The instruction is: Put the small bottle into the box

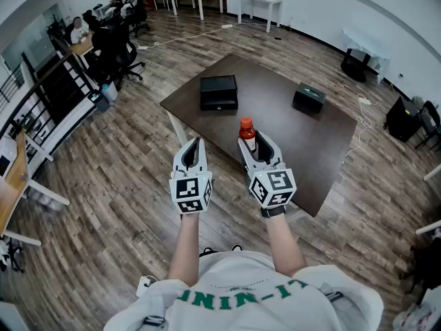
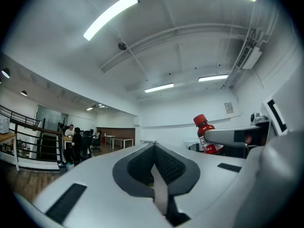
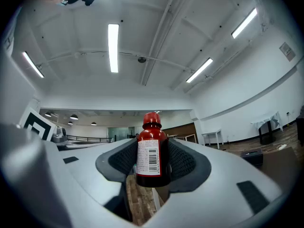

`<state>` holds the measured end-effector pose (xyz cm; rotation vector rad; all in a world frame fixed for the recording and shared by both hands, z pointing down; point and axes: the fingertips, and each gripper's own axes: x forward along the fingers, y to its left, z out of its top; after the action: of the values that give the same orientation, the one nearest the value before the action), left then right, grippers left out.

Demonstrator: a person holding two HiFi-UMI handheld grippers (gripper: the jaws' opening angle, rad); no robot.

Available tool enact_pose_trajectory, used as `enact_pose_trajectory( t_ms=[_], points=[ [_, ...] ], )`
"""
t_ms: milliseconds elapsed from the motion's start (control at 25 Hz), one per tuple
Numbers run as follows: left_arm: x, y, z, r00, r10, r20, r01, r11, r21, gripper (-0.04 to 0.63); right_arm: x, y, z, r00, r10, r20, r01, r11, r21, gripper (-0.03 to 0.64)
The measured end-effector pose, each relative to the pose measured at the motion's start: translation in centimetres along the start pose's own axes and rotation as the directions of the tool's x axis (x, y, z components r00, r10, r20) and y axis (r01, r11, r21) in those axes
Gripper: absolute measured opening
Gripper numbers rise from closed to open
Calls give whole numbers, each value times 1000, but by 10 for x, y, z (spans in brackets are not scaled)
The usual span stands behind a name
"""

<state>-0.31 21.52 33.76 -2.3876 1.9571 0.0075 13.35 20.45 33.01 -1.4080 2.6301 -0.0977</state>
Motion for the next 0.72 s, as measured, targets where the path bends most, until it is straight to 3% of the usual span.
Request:
enact_pose_trajectory(
  t_ms=[480,720],
  points=[
    [5,-4,-16,1000,10,-21,-11,1000,-2,12,-1,-9,-13,1000,-1,4,1,999,37,213],
    [42,3,-33,999,-9,-34,9,1000,-17,12,31,-25,-35,1000,0,-28,1,999,52,213]
  ],
)
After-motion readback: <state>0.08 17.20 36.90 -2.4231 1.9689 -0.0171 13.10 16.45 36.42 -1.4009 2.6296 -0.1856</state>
